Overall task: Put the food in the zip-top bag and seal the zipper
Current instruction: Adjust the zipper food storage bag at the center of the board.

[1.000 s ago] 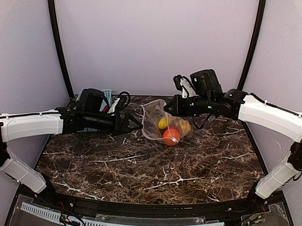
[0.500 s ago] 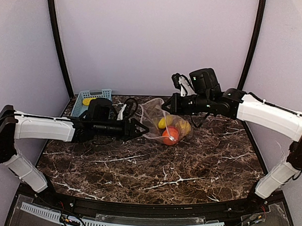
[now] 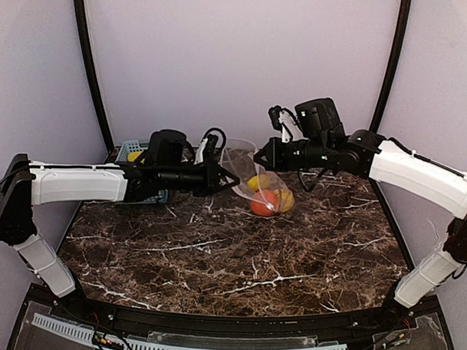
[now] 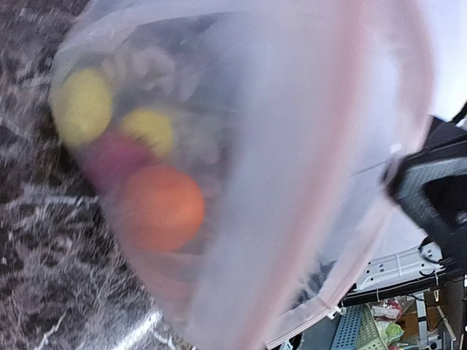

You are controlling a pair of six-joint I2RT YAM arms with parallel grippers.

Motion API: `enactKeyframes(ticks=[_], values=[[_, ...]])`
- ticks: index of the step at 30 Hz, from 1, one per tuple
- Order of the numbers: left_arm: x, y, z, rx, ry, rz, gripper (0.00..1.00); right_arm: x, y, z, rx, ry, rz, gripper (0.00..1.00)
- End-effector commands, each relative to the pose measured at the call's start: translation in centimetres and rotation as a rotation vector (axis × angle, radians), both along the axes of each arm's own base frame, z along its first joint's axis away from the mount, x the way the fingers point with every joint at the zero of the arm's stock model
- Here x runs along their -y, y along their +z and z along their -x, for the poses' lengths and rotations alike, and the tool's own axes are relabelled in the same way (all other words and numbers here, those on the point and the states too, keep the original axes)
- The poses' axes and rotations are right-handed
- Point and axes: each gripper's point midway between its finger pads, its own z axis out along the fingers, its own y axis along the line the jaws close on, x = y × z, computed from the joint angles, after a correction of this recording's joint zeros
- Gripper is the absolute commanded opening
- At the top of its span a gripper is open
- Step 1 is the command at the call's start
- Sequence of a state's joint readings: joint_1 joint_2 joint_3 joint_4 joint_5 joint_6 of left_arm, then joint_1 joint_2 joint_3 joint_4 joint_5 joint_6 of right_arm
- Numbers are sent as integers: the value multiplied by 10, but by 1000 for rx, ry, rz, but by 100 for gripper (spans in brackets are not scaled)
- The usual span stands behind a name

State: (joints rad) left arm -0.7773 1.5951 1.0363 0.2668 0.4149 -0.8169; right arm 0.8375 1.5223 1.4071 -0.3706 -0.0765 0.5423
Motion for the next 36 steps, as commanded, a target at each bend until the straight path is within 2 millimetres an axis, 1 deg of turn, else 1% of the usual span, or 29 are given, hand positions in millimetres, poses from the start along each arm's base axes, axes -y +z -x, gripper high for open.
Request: enactKeyframes(ticks=[1,2,4,6,8,11,15,17,19,20,22,24,26,27,28,29,30,31,32,33,34,35,36], values=[[7,107,-1,239,-58,67,1,35,63,-10,172,-118,29,0],[9,122,1,255,-74,83,1,42,71,-9,193,-136,30,0],[10,136,4,269,-97,105,1,54,88,-3,232,-155,7,0],[10,139,5,264,-111,115,1,61,98,3,249,-159,-14,0],[9,134,4,245,-115,111,1,64,98,8,245,-160,-26,0],[3,127,1,216,-104,114,1,61,87,11,213,-139,-31,0],[-2,112,4,175,-113,105,1,48,63,13,147,-96,-32,0],[-4,101,7,151,-122,86,1,40,48,13,110,-73,-35,0],[-5,81,10,110,-133,52,1,33,33,12,75,-63,-32,0],[-5,74,11,95,-138,43,1,29,27,13,56,-50,-35,0],[-5,61,12,65,-154,26,1,24,19,12,32,-38,-35,0],[-6,56,13,53,-172,10,2,20,16,12,23,-24,-40,0],[-9,57,14,62,-182,-14,7,17,15,12,19,-17,-44,0],[-12,58,13,63,-176,-28,16,17,16,12,20,-16,-46,0],[-15,63,13,91,-178,-35,21,17,16,12,22,-16,-48,0],[-19,65,10,102,-166,-44,33,16,17,11,25,-16,-50,0],[-23,74,11,132,-167,-40,40,16,18,11,26,-15,-54,0],[-30,78,6,140,-152,-44,51,15,20,11,30,-13,-57,0],[-40,86,0,168,-133,-50,56,15,20,11,30,-11,-57,0],[-49,95,-1,177,-121,-63,62,14,20,11,31,-8,-57,0],[-61,99,-11,211,-91,-91,65,13,21,11,32,-6,-58,0],[-71,107,-11,220,-77,-119,72,13,22,11,34,-3,-59,0],[-85,111,-22,268,-41,-167,77,12,22,11,34,-1,-59,0]])
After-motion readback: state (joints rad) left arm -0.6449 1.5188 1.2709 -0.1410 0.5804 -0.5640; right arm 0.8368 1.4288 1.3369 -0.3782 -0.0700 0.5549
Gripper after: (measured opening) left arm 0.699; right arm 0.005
